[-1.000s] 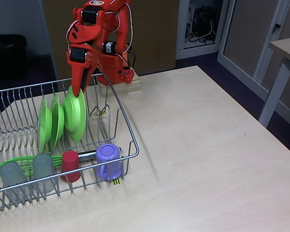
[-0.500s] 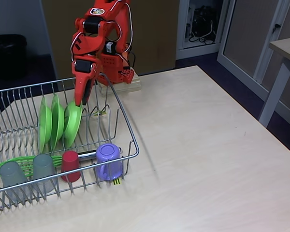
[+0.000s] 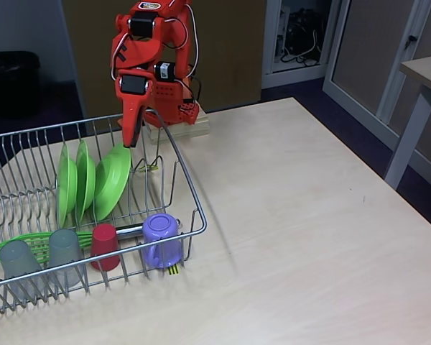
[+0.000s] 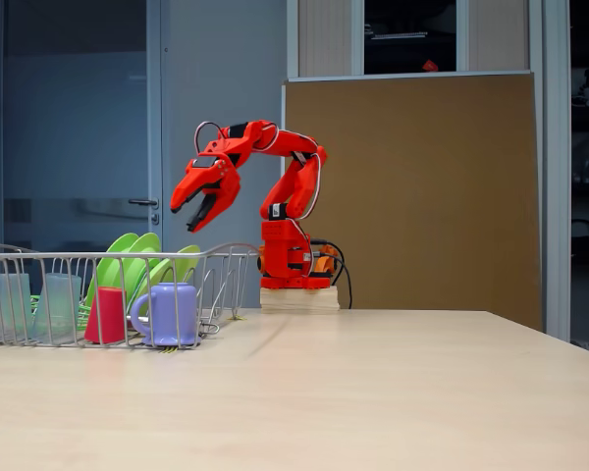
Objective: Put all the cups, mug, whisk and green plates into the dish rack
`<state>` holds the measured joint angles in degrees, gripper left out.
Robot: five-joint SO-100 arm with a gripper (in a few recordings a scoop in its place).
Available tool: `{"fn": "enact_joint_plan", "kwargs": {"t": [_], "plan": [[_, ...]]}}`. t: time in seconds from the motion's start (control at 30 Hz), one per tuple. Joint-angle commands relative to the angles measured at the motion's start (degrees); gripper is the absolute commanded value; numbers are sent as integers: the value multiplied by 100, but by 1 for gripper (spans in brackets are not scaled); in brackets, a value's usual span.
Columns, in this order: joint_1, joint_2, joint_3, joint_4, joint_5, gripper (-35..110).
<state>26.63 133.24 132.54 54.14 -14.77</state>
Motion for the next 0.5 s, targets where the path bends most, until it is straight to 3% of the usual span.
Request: {"fn": "enact_joint_plan", "kwargs": {"t": [0.0, 0.2, 0.33, 0.47], "plan": [[-422, 378, -123, 193, 149, 20], [-1881, 1107, 290, 633, 870, 21], [-3243, 1345, 668, 853, 1942, 10], [-4579, 1494, 1178, 281, 3129, 0]]}}
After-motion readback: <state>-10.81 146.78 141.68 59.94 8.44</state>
